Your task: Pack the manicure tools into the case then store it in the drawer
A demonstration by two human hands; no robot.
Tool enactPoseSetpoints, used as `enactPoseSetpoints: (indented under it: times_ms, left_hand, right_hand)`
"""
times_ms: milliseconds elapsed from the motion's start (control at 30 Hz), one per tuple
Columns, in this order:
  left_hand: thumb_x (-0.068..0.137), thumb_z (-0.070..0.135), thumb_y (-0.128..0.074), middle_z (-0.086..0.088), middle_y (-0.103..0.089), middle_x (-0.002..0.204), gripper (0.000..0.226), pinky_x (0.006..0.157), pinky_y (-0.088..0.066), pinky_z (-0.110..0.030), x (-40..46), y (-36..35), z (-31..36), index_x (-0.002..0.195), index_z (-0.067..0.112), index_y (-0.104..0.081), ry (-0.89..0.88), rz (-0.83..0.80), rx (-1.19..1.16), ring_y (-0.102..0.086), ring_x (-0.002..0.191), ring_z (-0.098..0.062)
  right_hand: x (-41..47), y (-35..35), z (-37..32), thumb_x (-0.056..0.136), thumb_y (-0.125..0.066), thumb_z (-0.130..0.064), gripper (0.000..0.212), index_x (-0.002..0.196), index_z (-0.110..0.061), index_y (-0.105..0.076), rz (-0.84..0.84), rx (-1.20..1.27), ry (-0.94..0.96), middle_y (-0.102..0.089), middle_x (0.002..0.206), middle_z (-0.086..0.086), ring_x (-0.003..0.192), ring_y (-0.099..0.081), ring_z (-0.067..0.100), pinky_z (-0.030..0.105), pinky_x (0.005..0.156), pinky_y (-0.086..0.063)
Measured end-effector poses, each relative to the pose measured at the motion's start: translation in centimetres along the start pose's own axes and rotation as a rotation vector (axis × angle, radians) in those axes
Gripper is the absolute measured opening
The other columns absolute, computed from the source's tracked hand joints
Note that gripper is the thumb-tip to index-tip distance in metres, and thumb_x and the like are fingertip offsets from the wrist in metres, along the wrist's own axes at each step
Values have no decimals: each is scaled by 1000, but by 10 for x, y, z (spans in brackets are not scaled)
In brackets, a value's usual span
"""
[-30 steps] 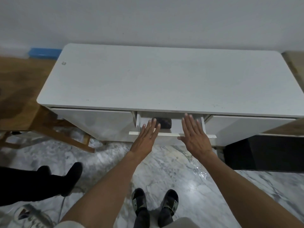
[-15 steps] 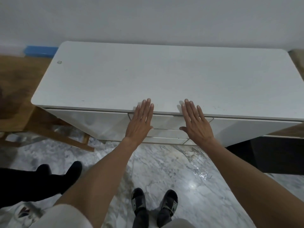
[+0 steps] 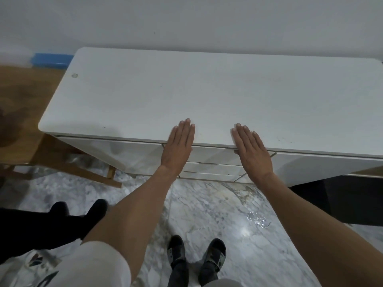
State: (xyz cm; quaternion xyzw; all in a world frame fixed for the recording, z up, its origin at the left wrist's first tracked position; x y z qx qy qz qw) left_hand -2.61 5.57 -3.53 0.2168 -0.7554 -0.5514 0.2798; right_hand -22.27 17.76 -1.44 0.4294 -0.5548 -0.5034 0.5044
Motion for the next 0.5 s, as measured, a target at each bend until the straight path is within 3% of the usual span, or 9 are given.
enactPoseSetpoints:
  times_ms: [133, 233, 300, 400, 467, 500]
  left_hand:
    - [93, 18, -71, -24, -31, 160, 81, 121, -32, -46, 1, 1, 1, 153, -4, -22, -3, -26, 2, -35, 148, -37]
    - [99, 4, -48, -24, -24, 163, 68, 124, -24, -46, 0, 5, 1, 156, -3, -12, -42, -59, 25, -28, 150, -37]
    - [100, 2, -38, -25, -9, 166, 69, 126, -10, -45, -5, 7, -2, 157, -4, 0, -34, -124, 51, -15, 154, -38]
    - [102, 12, -47, -21, 16, 166, 83, 124, 7, -42, 4, 16, -4, 156, 0, 15, -38, -287, -9, 9, 155, -36]
    - [98, 14, -55, -18, 14, 167, 89, 125, 2, -42, 3, 25, -9, 158, 2, 10, -36, -374, -91, 6, 156, -34]
    - [93, 15, -63, -19, 4, 168, 91, 125, -7, -44, -7, 30, -12, 159, 1, -1, -25, -300, -132, -4, 156, -34]
  right_hand:
    - [0, 3, -1, 100, -46, -10, 60, 153, -6, -18, -27, -6, -2, -15, 161, 10, 149, -14, 24, 43, 120, -18]
    - [2, 8, -2, 98, -48, -16, 67, 154, -6, -12, -121, -11, -27, -9, 162, 10, 149, -9, 25, 43, 121, -14]
    - [-2, 8, -5, 97, -47, -24, 75, 154, -7, -2, -202, -23, -46, 1, 162, 9, 150, -1, 25, 42, 122, -9]
    - [3, 19, -7, 98, -45, -34, 81, 153, -10, 11, -290, 14, -80, 13, 161, 8, 149, 8, 24, 39, 122, -5]
    - [4, 32, -16, 99, -43, -36, 79, 153, -9, 8, -353, 90, -107, 13, 161, 8, 150, 6, 24, 38, 122, -6]
    - [-3, 37, -22, 100, -42, -35, 75, 154, -9, 4, -361, 186, -129, 10, 162, 9, 150, 3, 24, 37, 122, -8]
Point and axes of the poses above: each hand's wrist, its own x-axis towards the middle knuckle, its own y-axis out of the back of the hand, z = x × y, the point moved 5 cm from there along x, towards the middle knuckle
